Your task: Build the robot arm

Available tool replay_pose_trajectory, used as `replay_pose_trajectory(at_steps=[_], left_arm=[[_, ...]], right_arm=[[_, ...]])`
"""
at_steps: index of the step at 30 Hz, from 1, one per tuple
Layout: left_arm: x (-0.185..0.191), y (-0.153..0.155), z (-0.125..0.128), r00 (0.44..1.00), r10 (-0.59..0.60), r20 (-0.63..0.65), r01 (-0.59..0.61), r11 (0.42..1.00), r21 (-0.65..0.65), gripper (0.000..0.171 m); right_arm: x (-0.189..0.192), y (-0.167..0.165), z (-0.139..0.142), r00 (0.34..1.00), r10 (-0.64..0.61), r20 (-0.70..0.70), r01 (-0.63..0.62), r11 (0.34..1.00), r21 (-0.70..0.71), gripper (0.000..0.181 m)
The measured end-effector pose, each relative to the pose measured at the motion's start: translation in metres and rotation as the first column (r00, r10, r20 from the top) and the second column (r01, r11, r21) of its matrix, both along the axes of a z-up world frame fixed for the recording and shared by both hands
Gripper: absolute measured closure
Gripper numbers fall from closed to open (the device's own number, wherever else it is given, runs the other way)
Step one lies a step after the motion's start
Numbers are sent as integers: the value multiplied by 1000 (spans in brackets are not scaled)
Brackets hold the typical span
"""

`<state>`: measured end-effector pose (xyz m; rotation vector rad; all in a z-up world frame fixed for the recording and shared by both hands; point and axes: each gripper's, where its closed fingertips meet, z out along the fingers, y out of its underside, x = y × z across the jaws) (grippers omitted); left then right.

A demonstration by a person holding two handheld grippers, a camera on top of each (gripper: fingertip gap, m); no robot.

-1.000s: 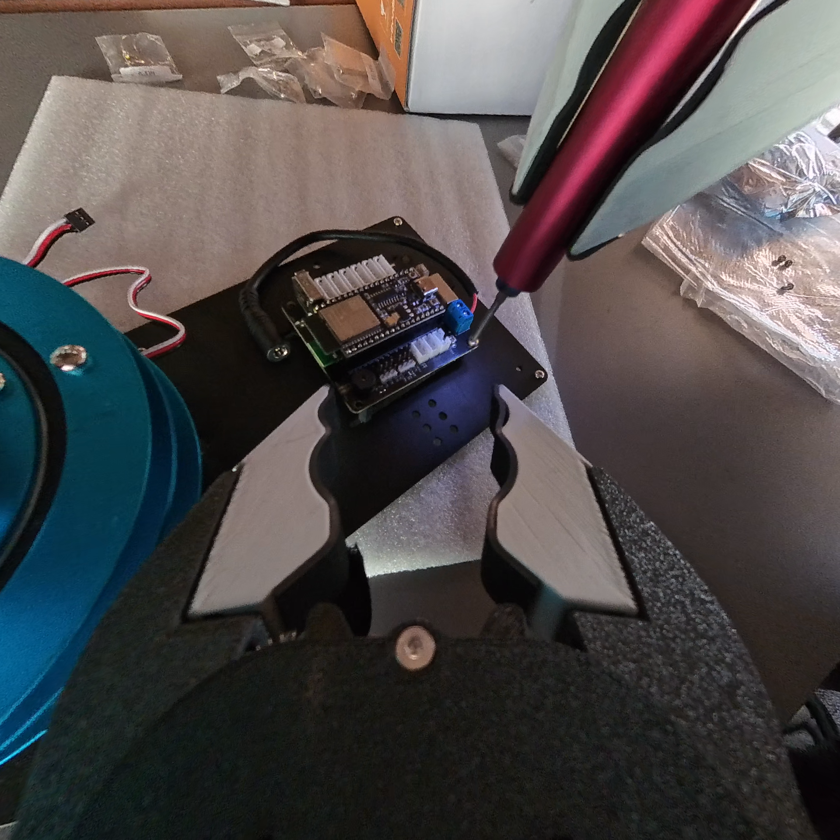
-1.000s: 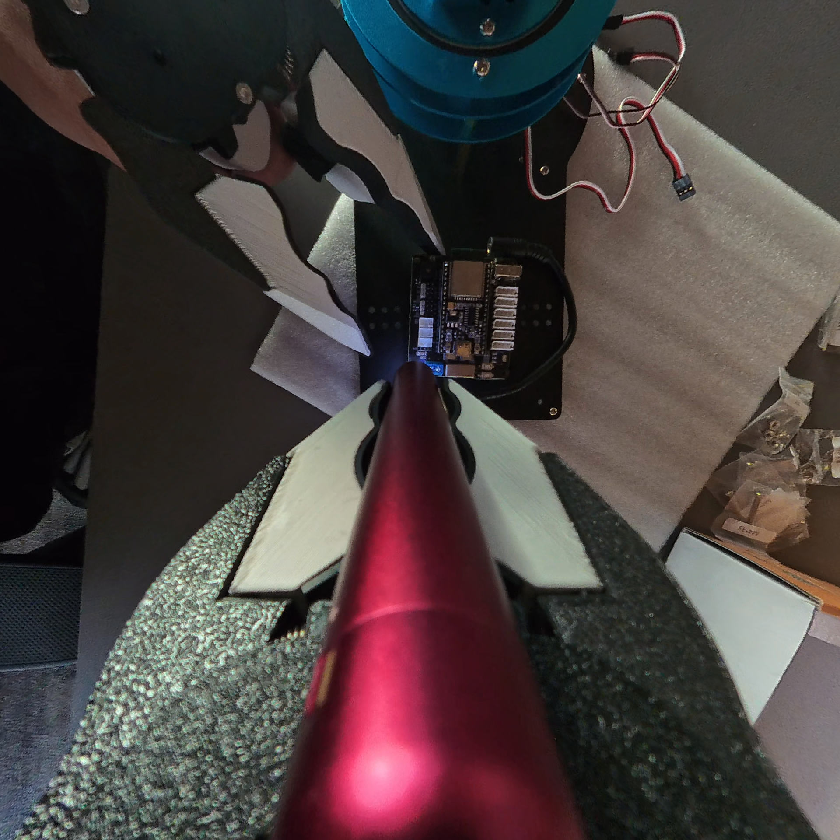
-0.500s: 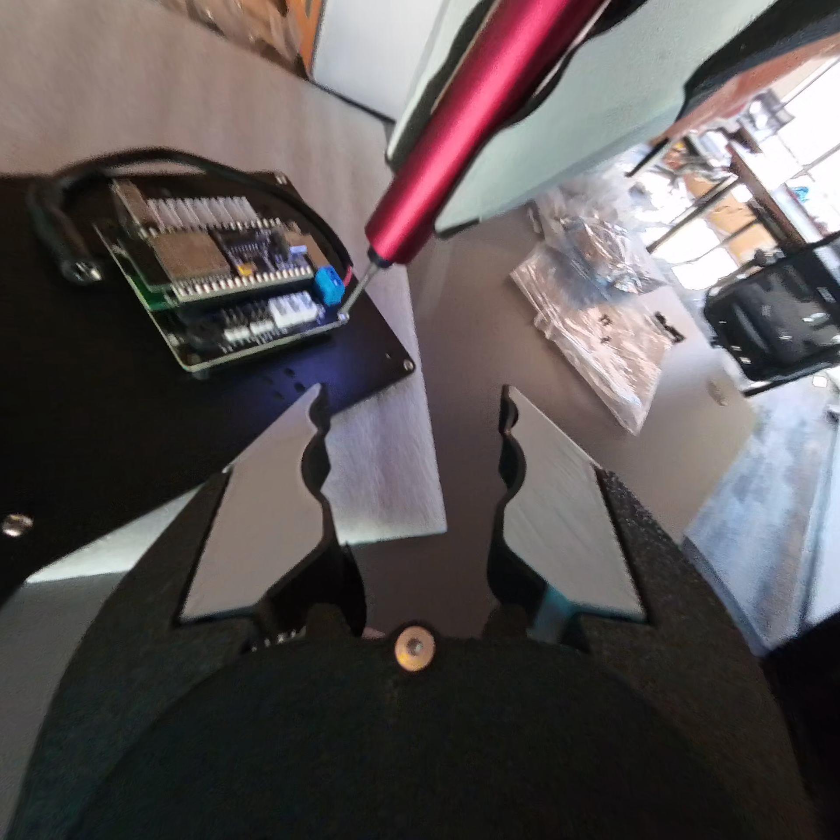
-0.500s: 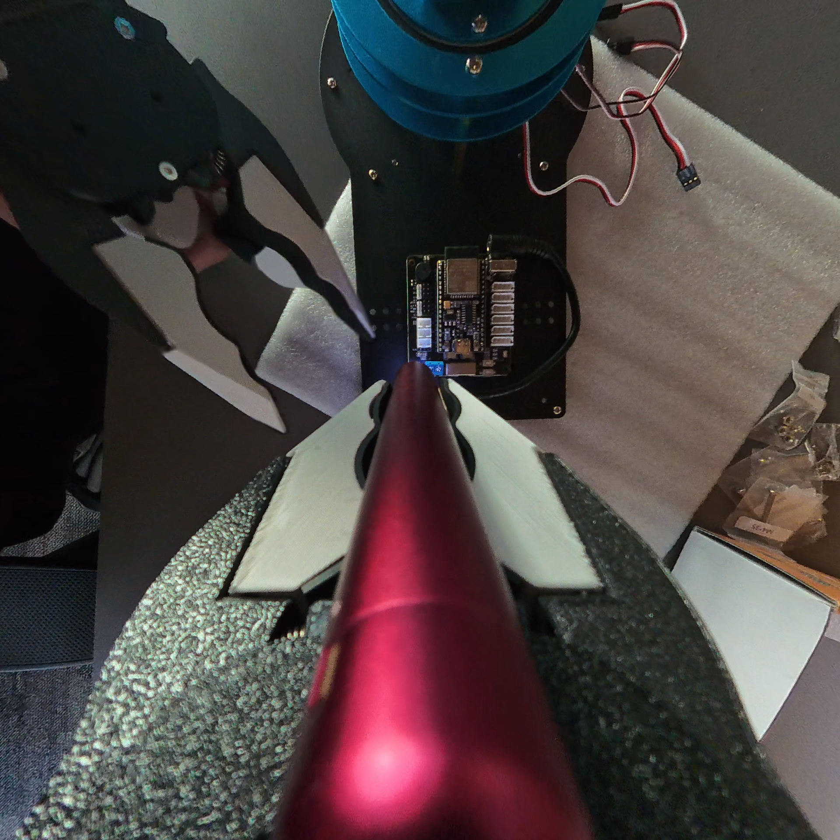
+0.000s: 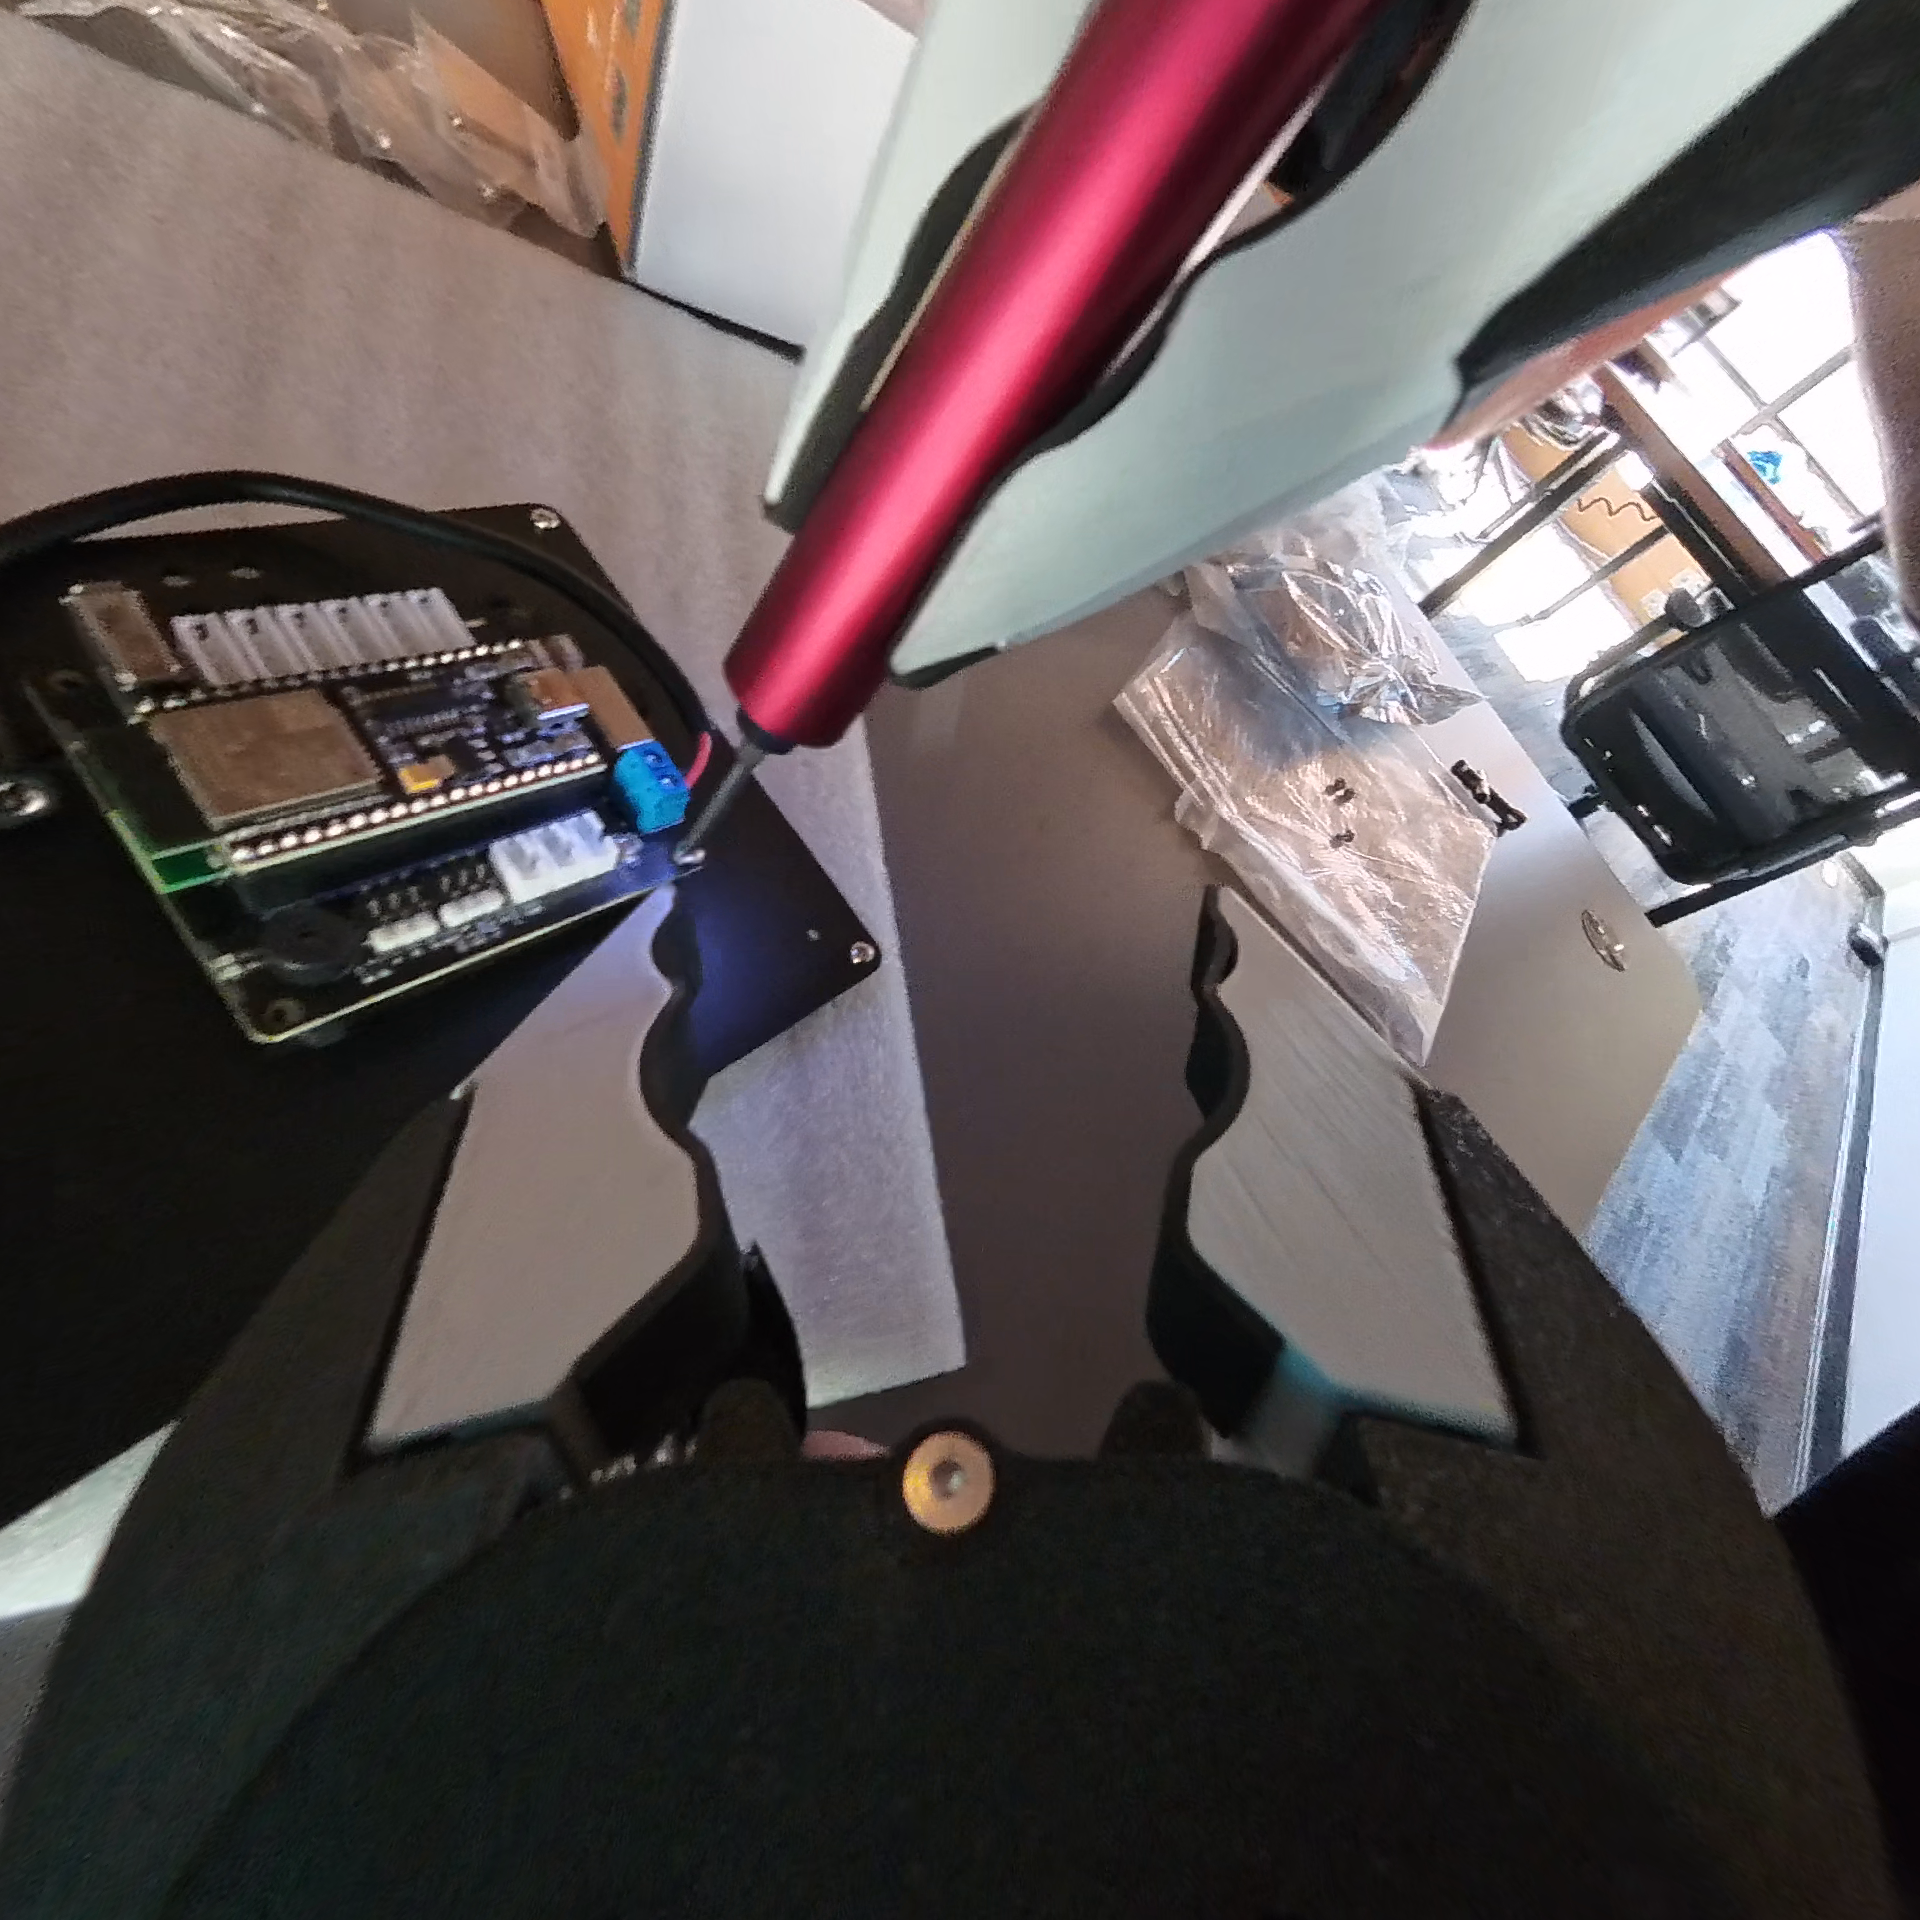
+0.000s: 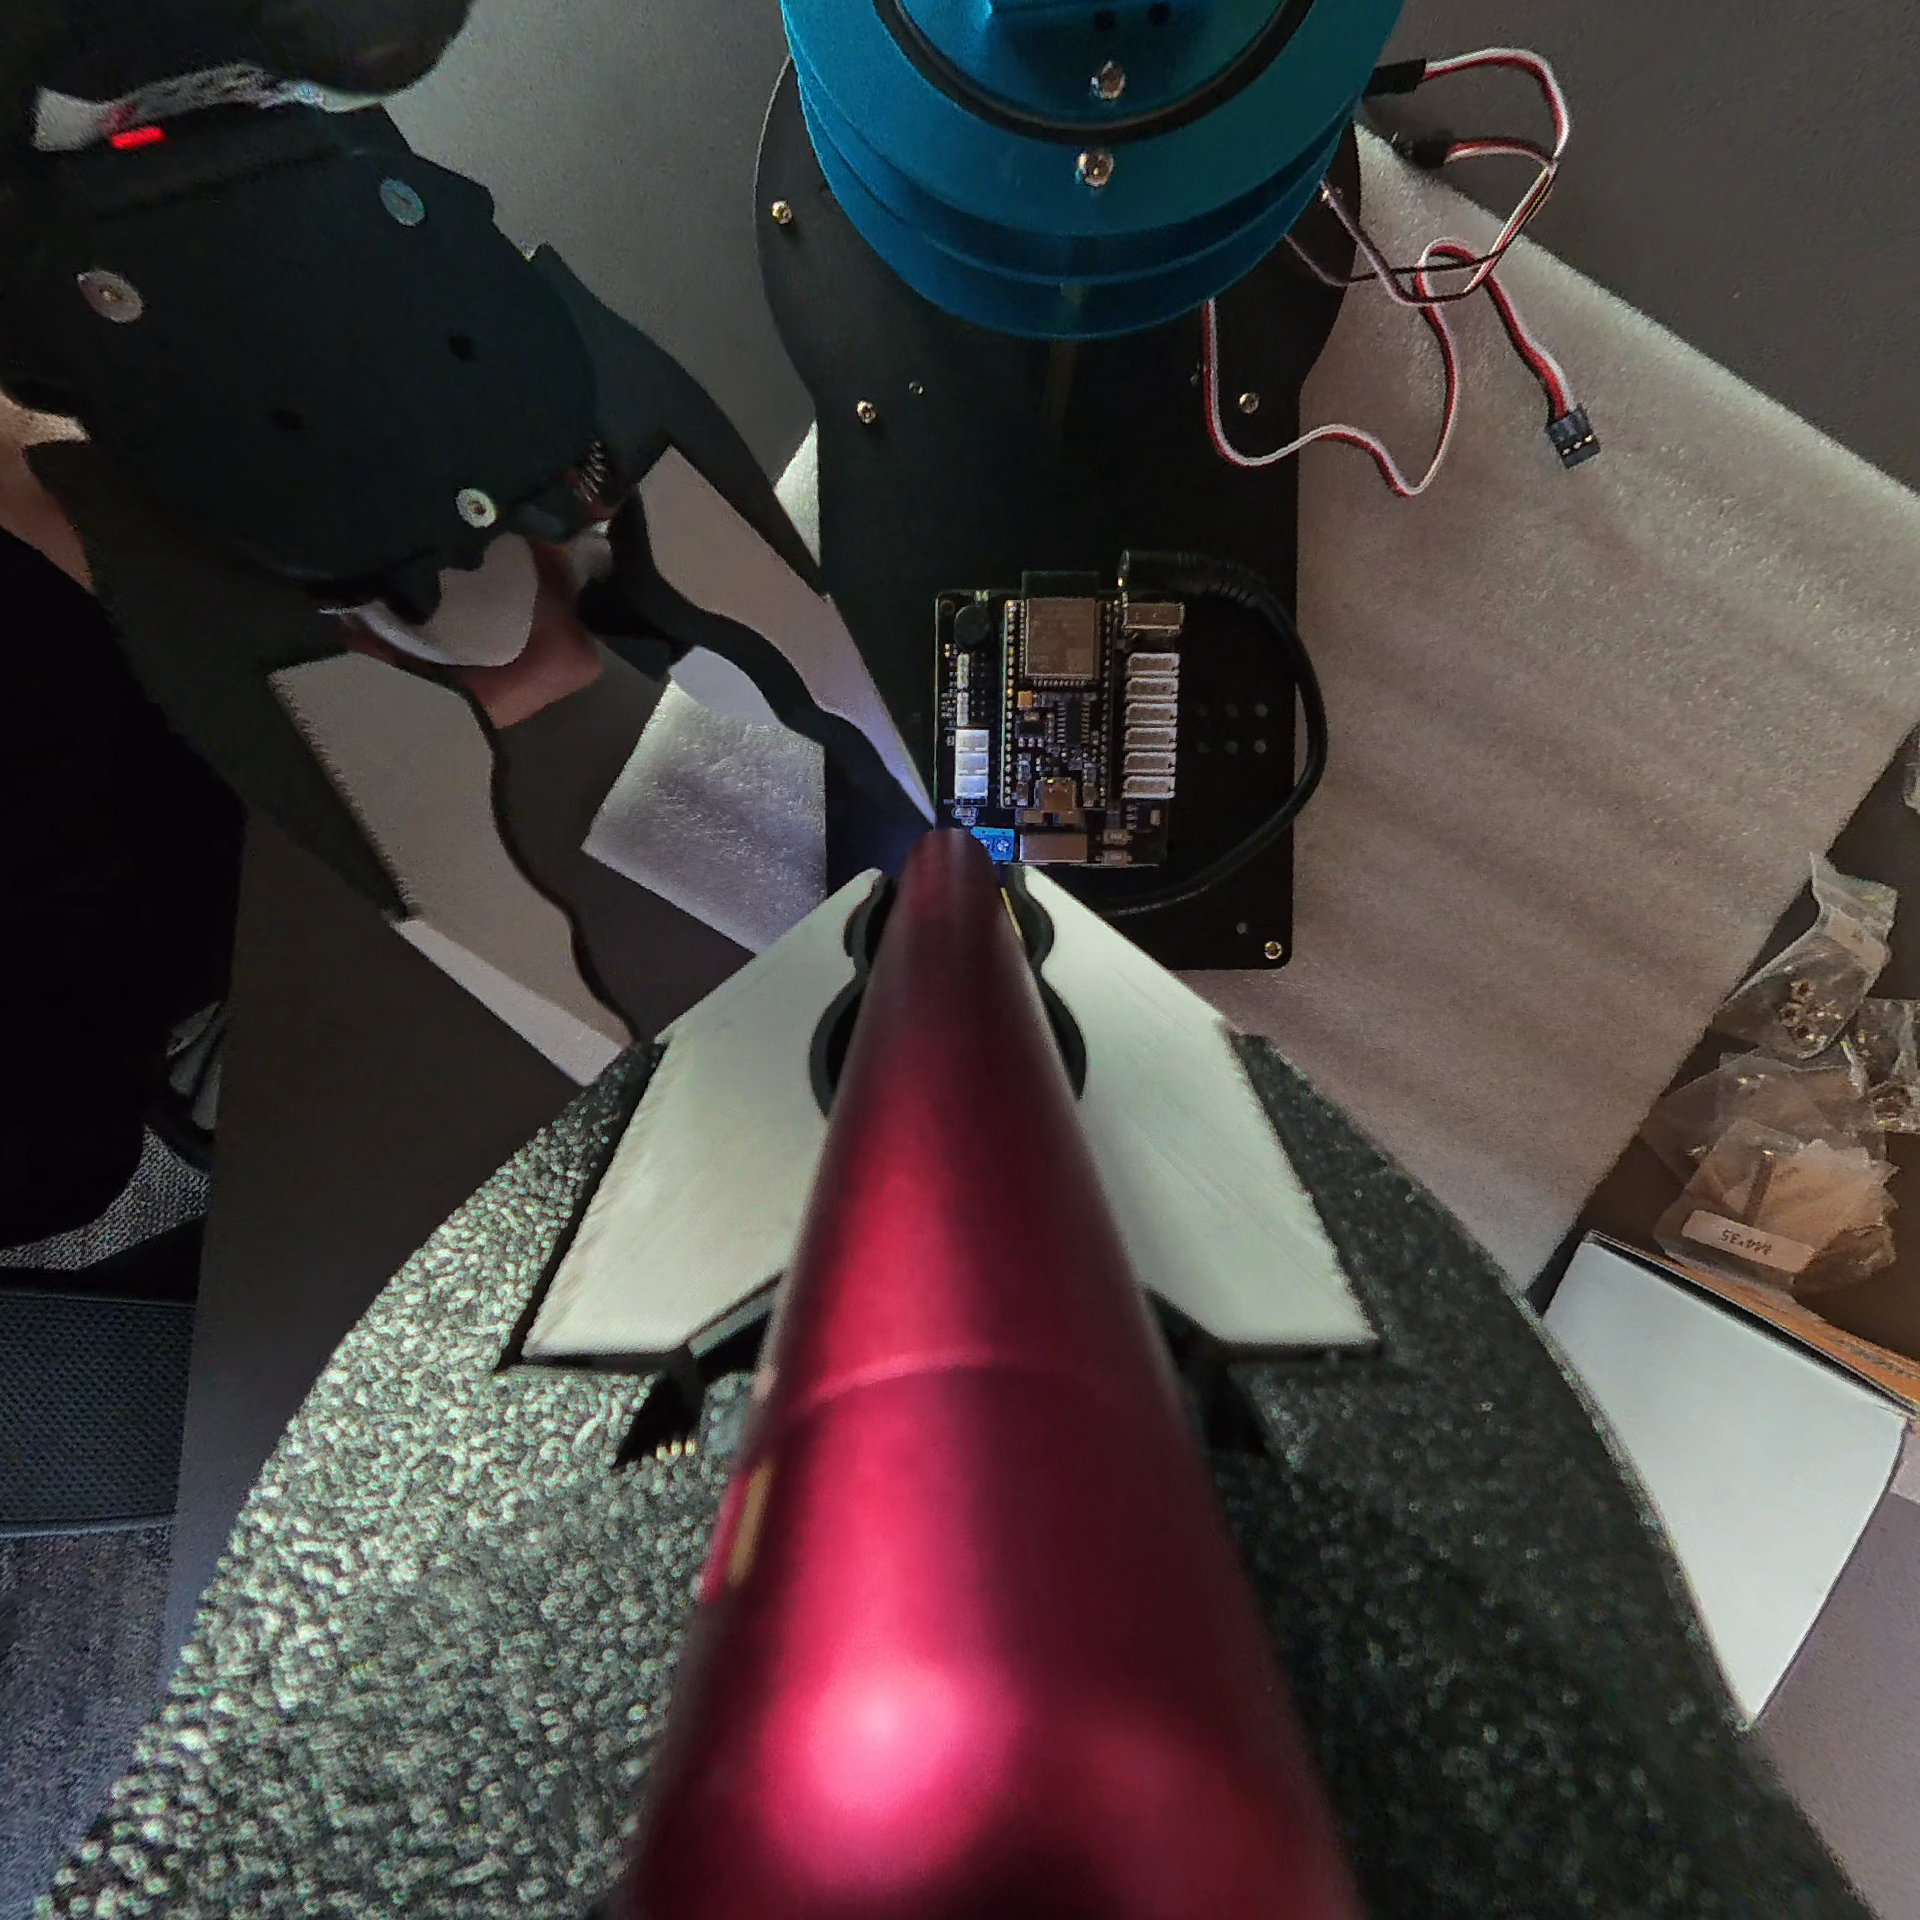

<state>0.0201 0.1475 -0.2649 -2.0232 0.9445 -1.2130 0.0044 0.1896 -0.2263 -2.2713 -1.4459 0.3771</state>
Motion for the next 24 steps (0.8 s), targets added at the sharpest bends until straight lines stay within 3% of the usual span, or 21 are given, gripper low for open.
replay_pose_trajectory(at_steps=[18, 24], left_arm=[[-4, -6, 7, 1000, -20, 14, 19, 998, 59, 81], [-14, 7, -2, 999, 30, -12, -30, 1000, 10, 70]], right_arm=[[0, 1, -1, 999, 14, 32, -13, 1000, -27, 160], [-1, 1, 0, 999, 20, 35, -19, 999, -26, 160]])
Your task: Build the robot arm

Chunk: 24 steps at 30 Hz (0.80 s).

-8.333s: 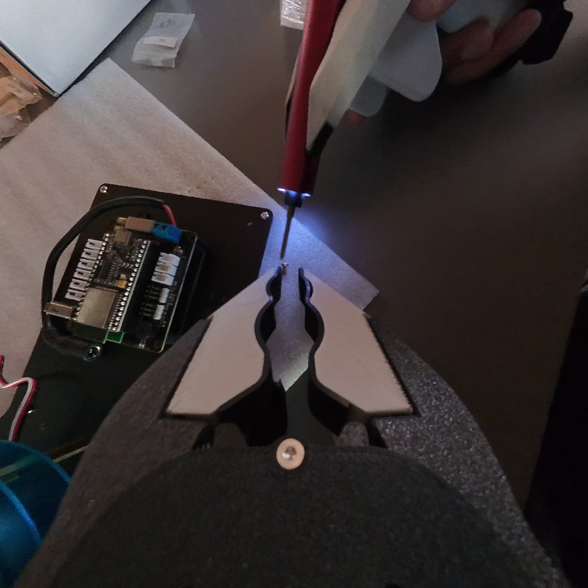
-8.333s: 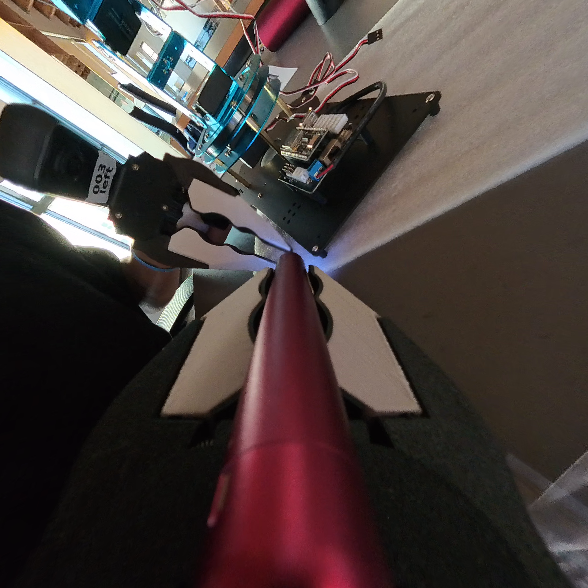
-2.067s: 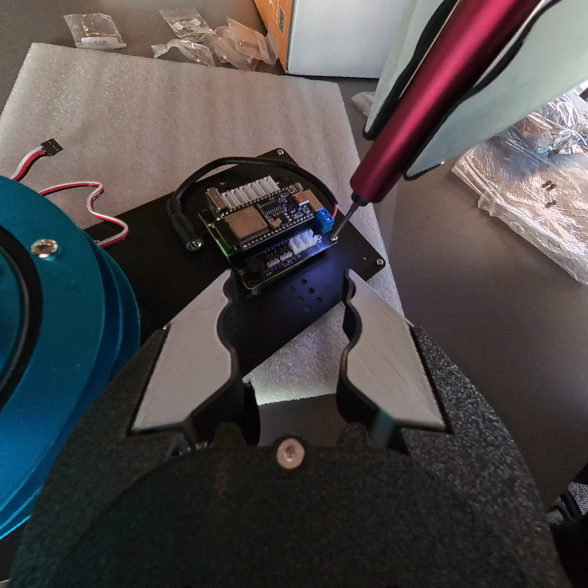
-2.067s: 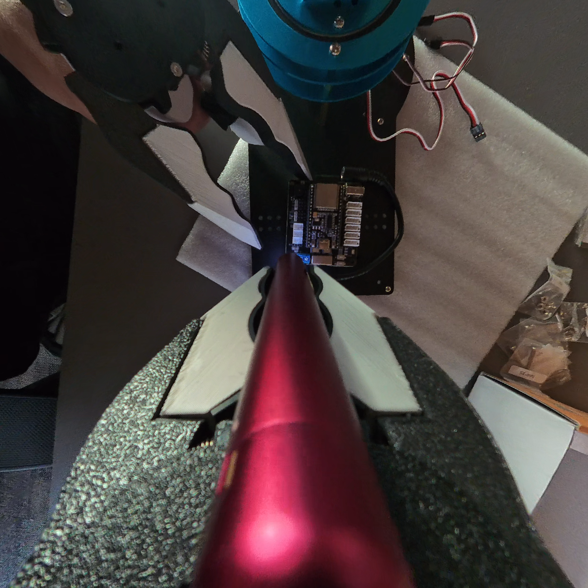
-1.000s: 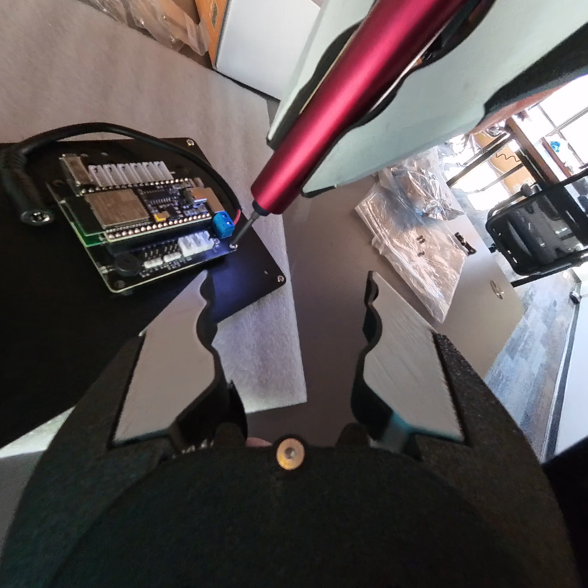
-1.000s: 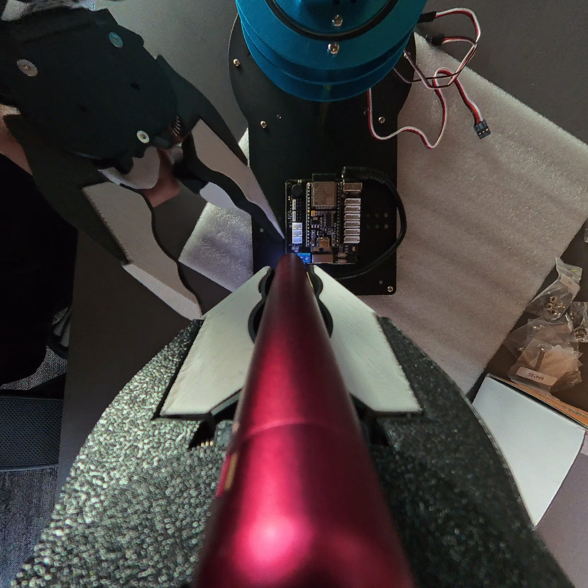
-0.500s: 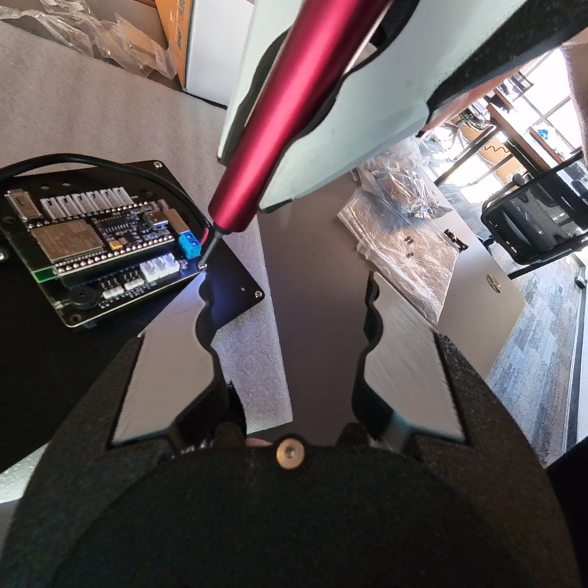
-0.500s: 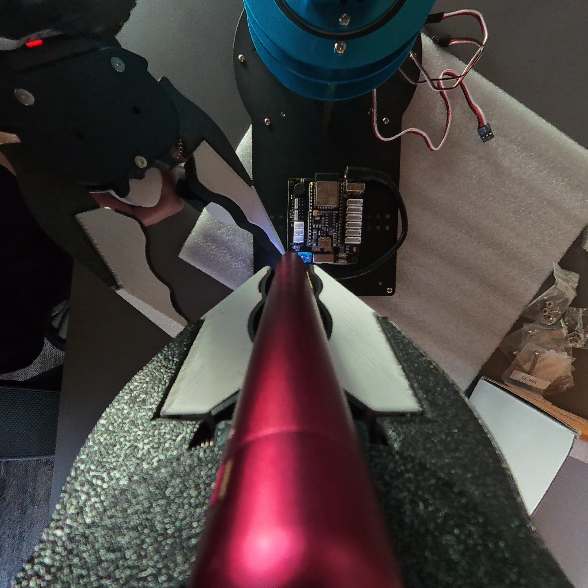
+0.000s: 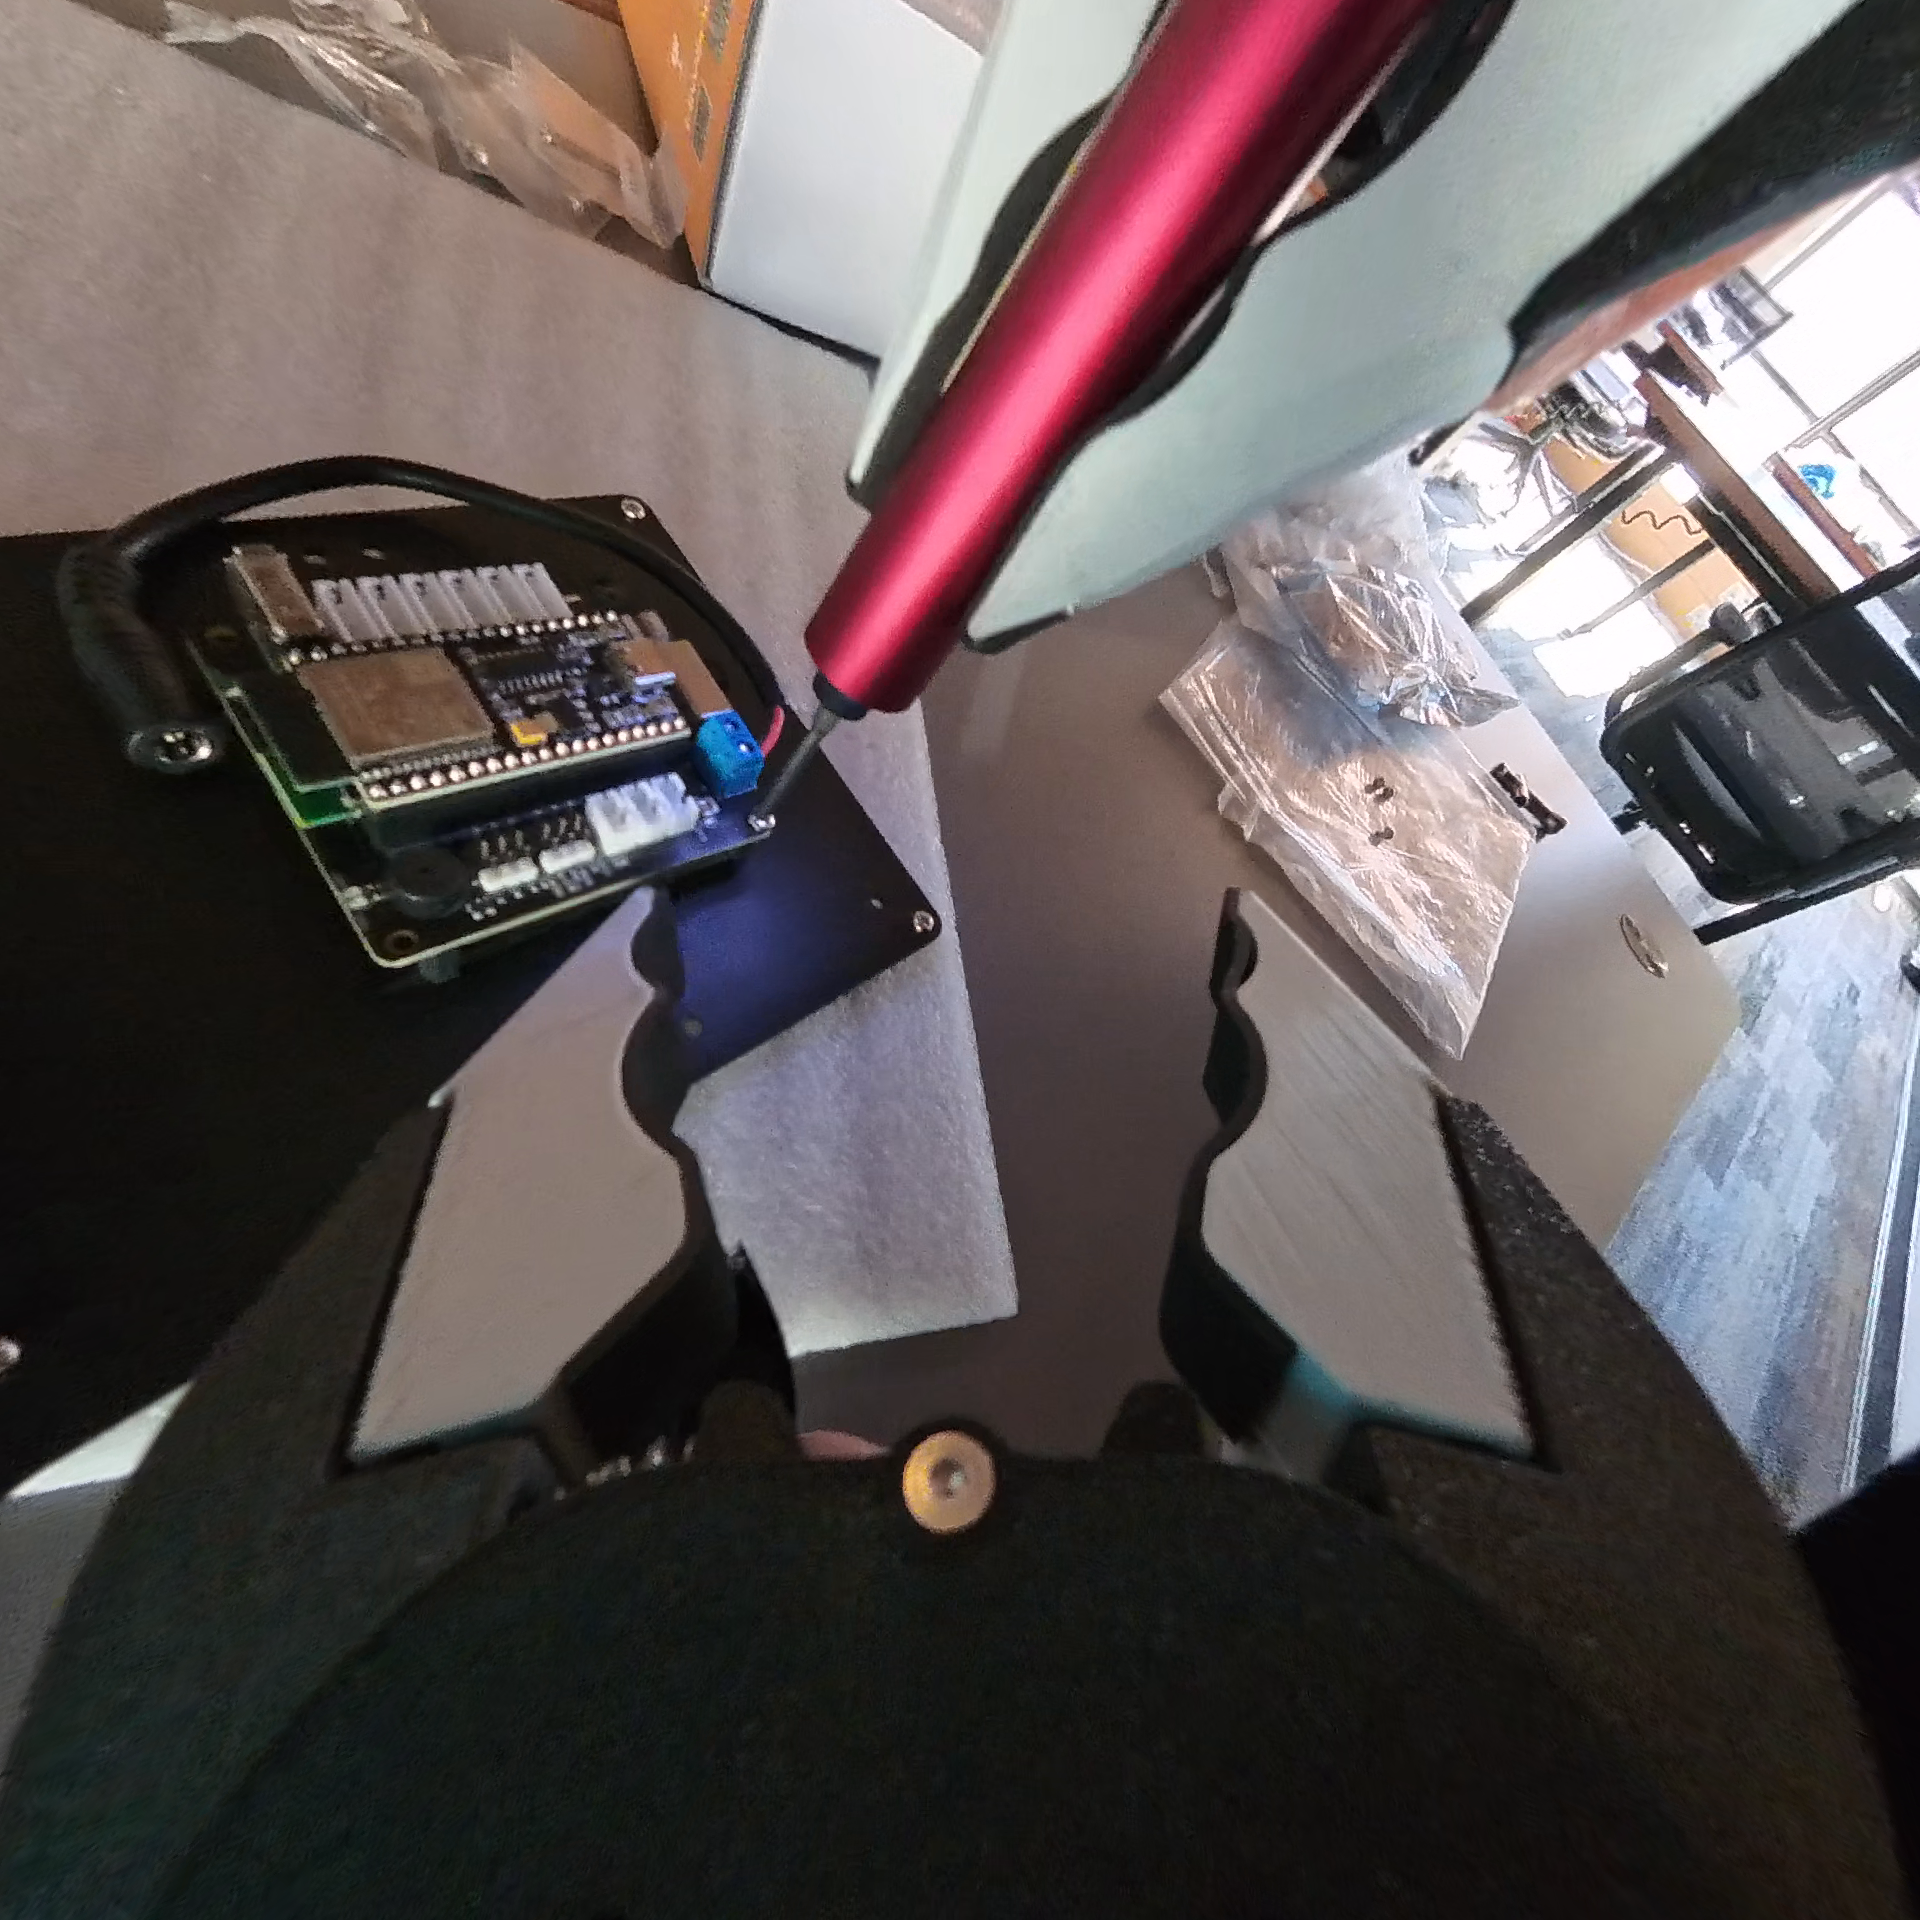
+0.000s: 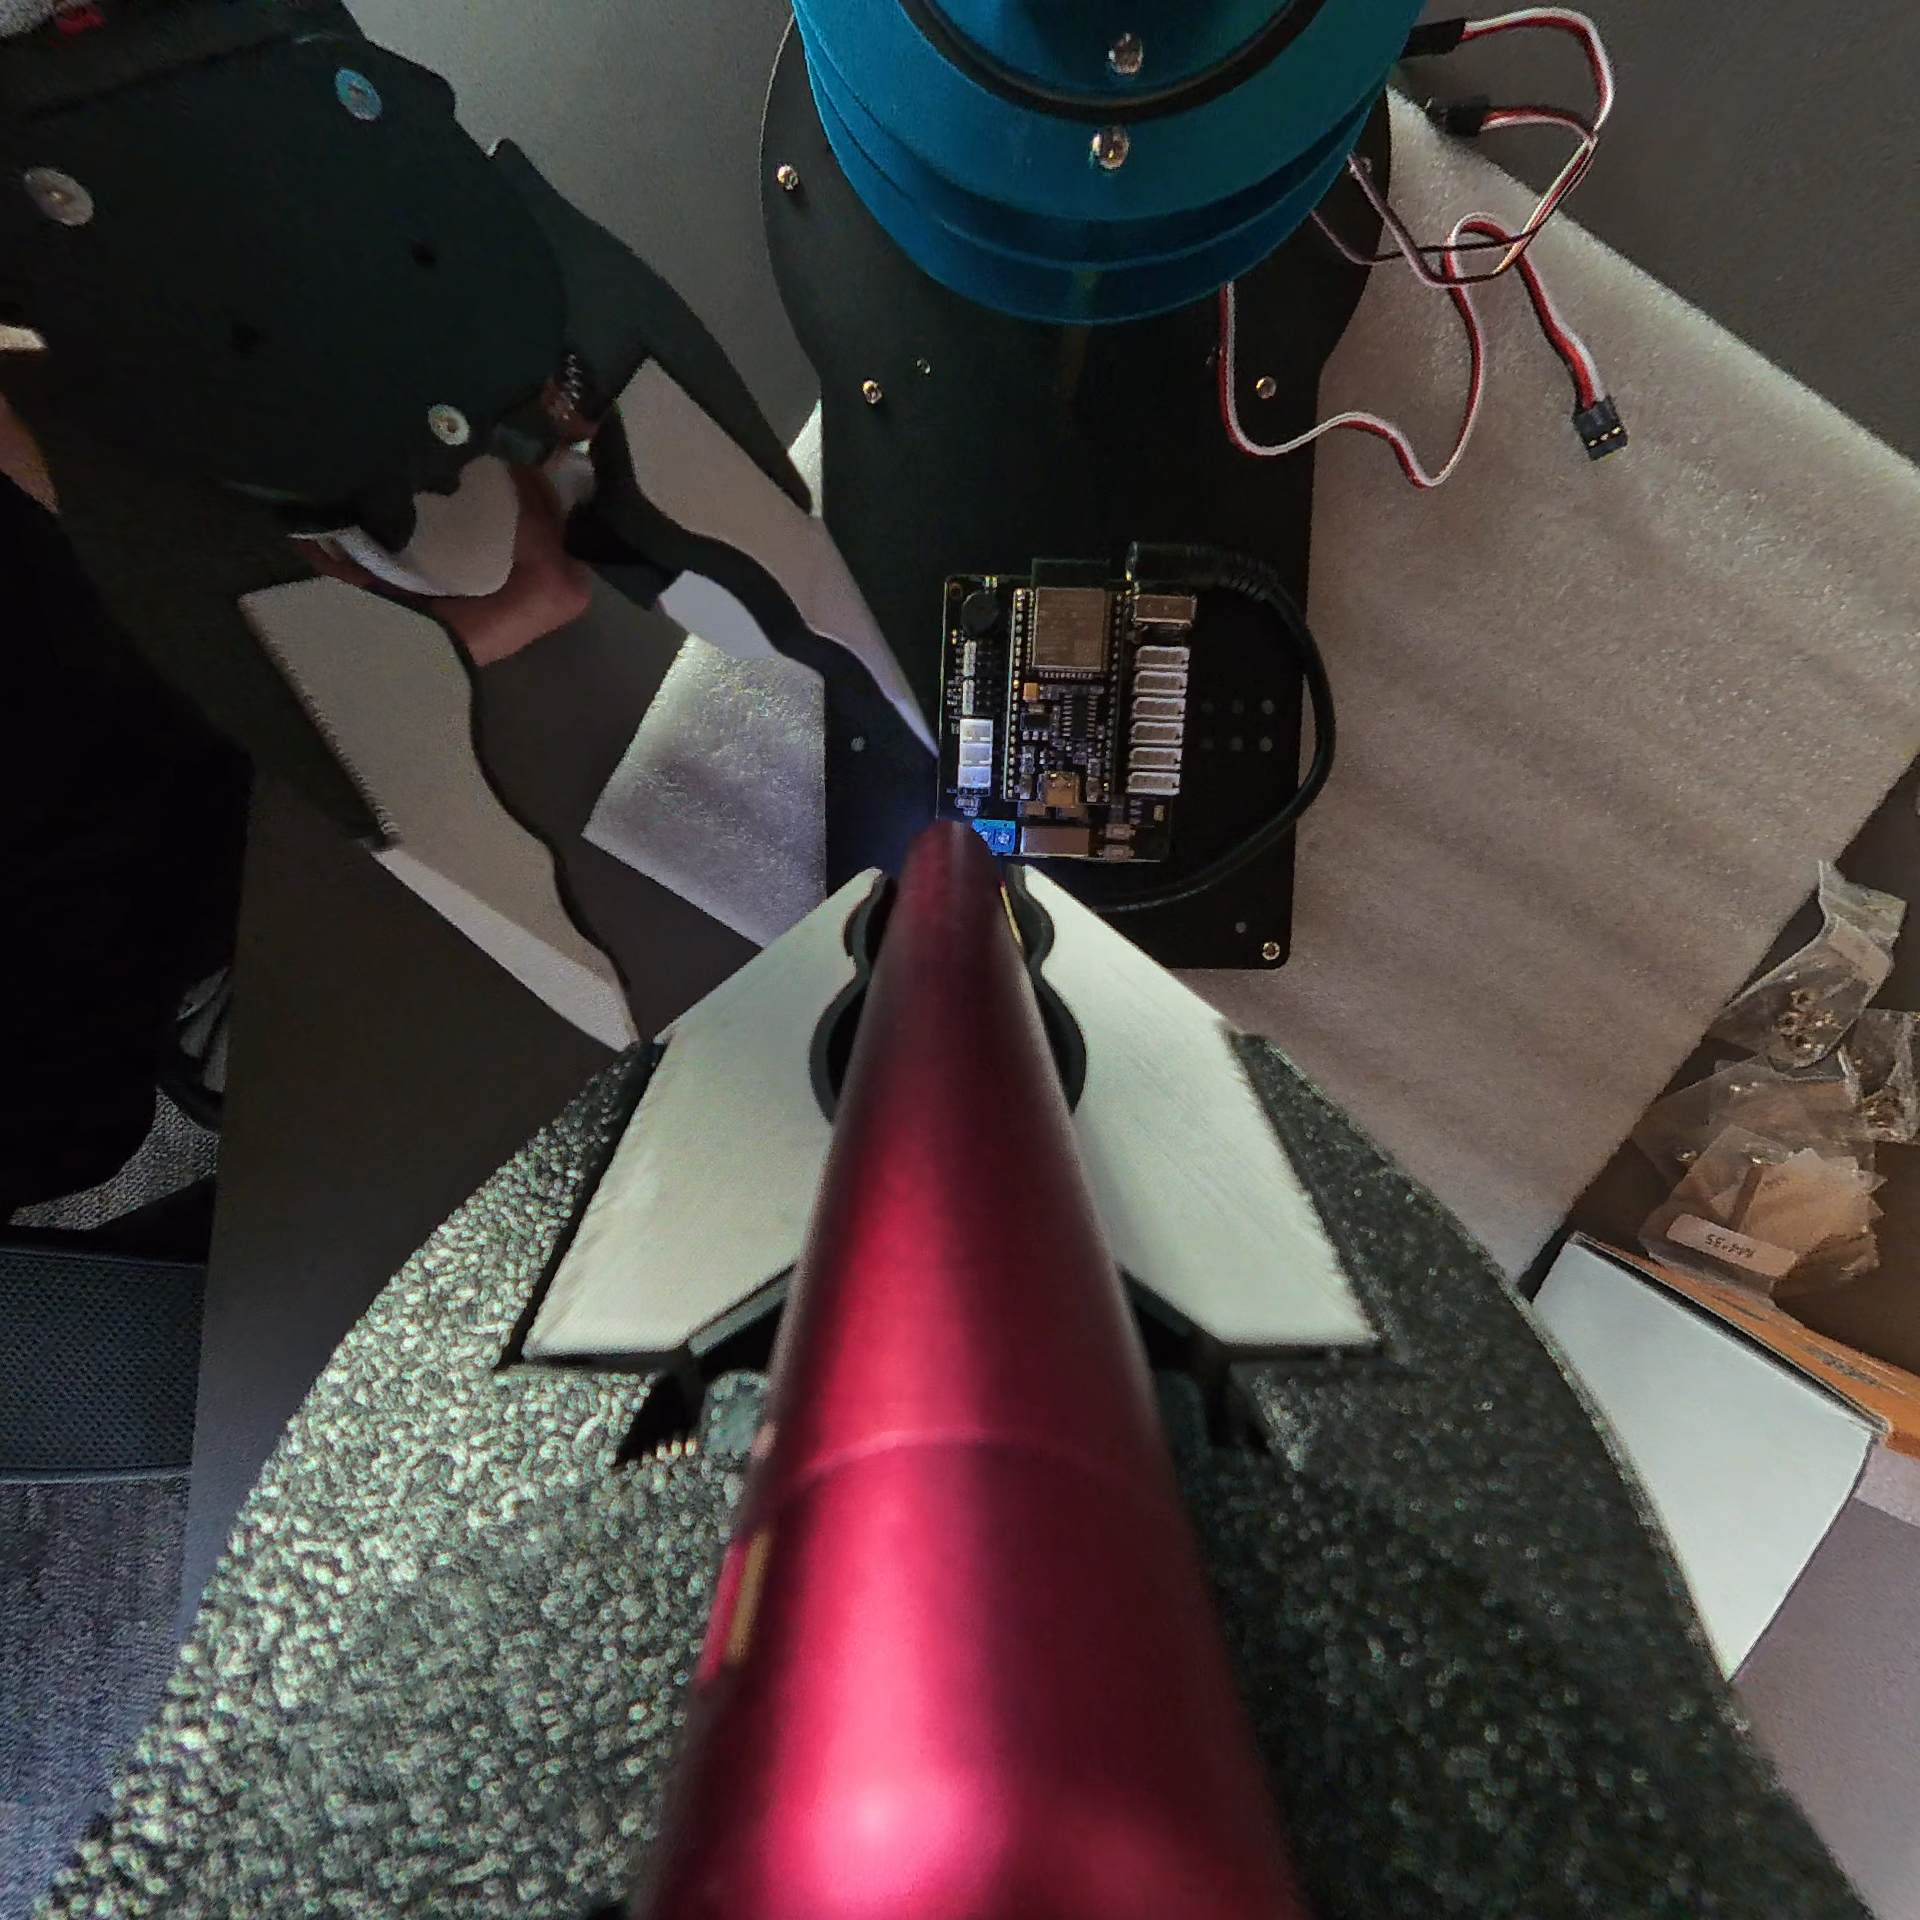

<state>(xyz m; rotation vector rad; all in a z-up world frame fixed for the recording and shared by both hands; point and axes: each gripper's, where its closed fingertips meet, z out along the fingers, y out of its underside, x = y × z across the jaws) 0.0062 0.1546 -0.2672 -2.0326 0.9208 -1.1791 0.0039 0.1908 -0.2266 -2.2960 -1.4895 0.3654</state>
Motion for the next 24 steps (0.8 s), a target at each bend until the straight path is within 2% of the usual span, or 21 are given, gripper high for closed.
replay_pose_trajectory(at_steps=[6, 24], left_arm=[[10, 0, 3, 1000, -20, 11, 20, 1000, 12, 62], [15, -8, 6, 998, -69, 5, 69, 996, 64, 67]], right_arm=[[0, 1, 0, 1000, 3, 3, -3, 1000, 3, 160], [1, 5, 0, 1000, 10, 12, -10, 999, -31, 160]])
